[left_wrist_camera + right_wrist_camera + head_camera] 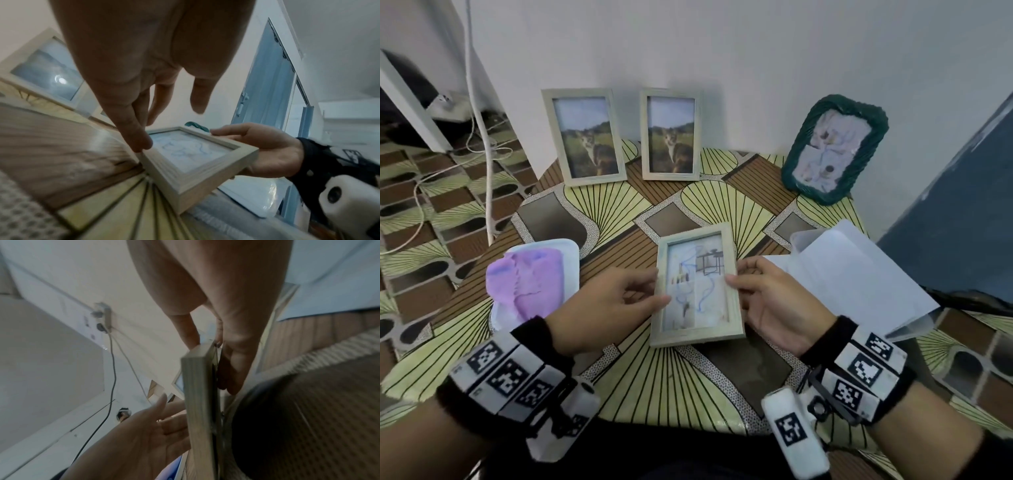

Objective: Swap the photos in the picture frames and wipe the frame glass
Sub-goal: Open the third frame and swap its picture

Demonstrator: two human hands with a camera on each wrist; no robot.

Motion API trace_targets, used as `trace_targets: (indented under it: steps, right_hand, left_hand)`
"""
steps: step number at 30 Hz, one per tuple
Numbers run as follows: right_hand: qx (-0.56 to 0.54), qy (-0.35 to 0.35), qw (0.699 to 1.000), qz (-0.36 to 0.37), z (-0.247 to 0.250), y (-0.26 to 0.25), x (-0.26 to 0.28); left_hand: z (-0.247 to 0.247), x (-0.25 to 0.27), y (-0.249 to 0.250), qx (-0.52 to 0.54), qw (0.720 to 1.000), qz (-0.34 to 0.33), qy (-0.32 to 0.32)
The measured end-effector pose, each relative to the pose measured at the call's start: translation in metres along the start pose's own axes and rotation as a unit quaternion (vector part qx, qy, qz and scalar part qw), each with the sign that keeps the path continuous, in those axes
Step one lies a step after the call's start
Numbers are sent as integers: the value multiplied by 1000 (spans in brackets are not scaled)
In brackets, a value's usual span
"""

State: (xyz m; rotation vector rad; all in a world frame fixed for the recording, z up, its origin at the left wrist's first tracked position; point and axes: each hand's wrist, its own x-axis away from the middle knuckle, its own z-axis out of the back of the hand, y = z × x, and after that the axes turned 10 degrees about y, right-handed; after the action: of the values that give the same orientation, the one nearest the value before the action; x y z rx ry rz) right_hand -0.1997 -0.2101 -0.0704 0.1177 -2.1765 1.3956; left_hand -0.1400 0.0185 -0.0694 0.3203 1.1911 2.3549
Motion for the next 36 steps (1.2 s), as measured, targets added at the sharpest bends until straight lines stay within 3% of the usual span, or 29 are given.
trace_targets:
  steps: [3,6,13,17,22,25,28,33,34,36]
  right_hand:
    - [51,-12,997,50,-3,-6,4]
    - [105,-15,990,98,-8,-11,3]
    - [253,-59,944,202,-22,-1,-3]
    - [361,-126,892,242,-29,11,-2]
    - [482,-157,822,258,-27,15,-12]
    - [545,-148,776,281,-26,15,-16]
    - [589,-137,727,325,-26,14,-14]
    - [653,-138,650,363,-20,9,-5]
    - [651,-136,650,367,-18,8,-3]
    - [622,-113,682,369,-15,5,0]
  left_hand:
    - [-5,-6,5,101,994,39,-24]
    - [-12,-12,12,222,969,106,0]
    - [-7,-18,11,321,928,186,26]
    - [11,-12,10,302,943,133,32]
    - [40,2,5,239,955,90,153]
    - [49,5,-12,161,966,106,172]
    - [45,9,-23,146,973,120,133]
    - [34,16,-30,88,991,78,57]
    - [32,18,-31,72,994,67,37]
    - [28,19,-31,50,997,50,18]
